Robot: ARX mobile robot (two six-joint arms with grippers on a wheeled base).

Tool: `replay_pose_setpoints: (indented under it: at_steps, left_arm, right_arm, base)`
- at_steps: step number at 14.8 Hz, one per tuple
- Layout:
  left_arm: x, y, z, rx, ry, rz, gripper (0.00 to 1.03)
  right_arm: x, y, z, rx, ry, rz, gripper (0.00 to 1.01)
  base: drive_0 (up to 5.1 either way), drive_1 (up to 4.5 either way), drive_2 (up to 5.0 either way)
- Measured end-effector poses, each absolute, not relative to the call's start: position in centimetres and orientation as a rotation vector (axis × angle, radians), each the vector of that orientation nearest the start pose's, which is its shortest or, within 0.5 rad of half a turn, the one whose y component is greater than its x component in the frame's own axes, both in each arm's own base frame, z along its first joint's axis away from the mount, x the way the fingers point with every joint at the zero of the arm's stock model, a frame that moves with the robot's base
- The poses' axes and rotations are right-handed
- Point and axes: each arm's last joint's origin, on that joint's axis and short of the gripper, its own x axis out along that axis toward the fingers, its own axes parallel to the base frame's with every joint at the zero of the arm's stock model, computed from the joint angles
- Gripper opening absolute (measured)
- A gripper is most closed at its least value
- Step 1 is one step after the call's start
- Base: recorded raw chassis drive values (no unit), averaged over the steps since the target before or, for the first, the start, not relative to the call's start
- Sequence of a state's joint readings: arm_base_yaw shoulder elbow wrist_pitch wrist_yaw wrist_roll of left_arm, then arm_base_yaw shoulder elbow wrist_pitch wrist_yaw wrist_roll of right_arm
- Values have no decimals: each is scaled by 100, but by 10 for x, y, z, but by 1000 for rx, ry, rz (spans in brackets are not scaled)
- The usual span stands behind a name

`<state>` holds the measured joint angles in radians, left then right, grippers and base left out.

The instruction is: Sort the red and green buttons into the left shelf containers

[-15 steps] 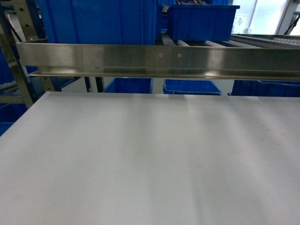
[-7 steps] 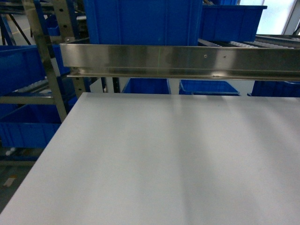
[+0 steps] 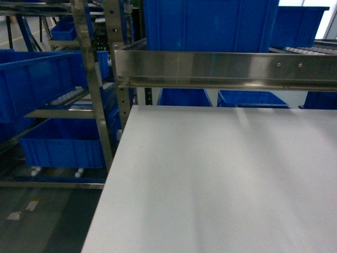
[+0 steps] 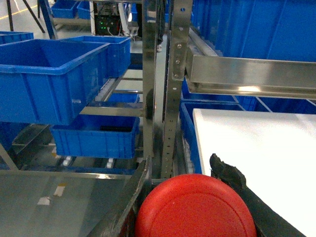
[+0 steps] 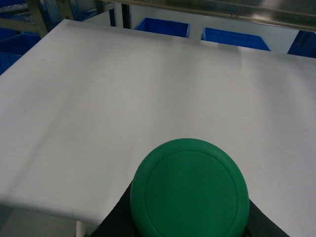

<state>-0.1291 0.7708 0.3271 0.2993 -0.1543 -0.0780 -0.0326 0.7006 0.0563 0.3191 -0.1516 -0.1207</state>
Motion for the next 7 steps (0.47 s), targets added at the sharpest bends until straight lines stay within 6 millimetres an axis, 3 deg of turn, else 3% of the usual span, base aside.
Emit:
replay_pose_setpoints:
  at_steps: [7]
  left_arm:
    - [172, -18, 223, -57, 142, 32, 31]
  right_arm:
    - [141, 0, 144, -90, 312, 137, 26]
  base:
    - [-492, 240, 240]
